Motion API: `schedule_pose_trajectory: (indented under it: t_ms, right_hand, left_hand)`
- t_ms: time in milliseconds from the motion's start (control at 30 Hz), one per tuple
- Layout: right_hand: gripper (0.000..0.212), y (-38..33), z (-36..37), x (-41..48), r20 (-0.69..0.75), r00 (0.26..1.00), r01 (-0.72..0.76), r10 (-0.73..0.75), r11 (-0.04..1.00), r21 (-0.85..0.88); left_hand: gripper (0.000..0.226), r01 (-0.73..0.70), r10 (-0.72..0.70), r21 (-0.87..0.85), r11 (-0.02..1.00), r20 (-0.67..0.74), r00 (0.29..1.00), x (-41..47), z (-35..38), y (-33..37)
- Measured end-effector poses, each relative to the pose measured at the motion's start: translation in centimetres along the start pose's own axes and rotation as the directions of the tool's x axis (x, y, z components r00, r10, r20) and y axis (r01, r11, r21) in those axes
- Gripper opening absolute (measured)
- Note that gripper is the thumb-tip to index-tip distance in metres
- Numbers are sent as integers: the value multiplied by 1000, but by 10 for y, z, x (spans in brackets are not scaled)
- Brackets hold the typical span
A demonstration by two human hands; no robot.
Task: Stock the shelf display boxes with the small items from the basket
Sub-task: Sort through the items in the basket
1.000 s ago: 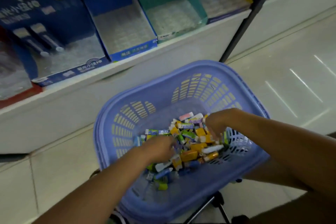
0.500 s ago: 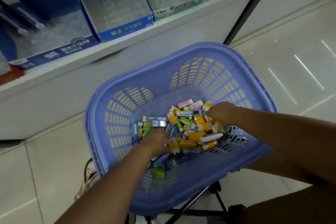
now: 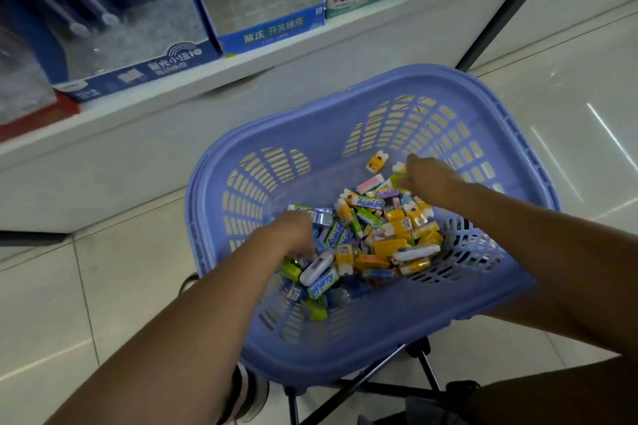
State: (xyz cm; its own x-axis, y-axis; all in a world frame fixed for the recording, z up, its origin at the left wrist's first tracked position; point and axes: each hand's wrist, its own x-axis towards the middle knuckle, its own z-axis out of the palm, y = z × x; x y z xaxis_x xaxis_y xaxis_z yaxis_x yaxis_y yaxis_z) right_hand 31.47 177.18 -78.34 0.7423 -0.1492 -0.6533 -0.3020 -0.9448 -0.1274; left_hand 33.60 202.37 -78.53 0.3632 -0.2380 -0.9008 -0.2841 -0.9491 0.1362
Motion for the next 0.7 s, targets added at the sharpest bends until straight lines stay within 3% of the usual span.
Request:
schedule_pose_trajectory:
  t_ms: [133, 200, 267, 433, 600, 700]
  right_hand:
    - [45, -12, -3, 2, 184, 981, 30, -61, 986, 166]
    - [45, -18, -3, -1, 271, 956, 61, -112, 980, 191]
    - [45, -22, -4, -6, 298, 943, 89, -150, 974, 207]
    - [48, -28, -10, -17, 328, 928, 114, -179, 971, 208]
    - [46, -28, -30, -30, 354, 906, 63, -232, 901, 429]
    - [32, -30, -53, -43, 437, 827, 34, -353, 808, 588]
  left_hand:
    - [41, -34, 29, 101, 994, 44, 999, -8, 23, 1]
    - [36, -32, 30, 100, 995, 17, 999, -6, 31, 2]
    - [29, -39, 38, -7, 999, -62, 997, -2, 40, 3]
    - [55, 22, -56, -260, 965, -124, 991, 2, 56, 3]
    - [38, 41, -50, -431, 901, -10, 999, -10, 47, 3]
    - [24, -6, 59, -570, 822, 76, 995, -33, 14, 4]
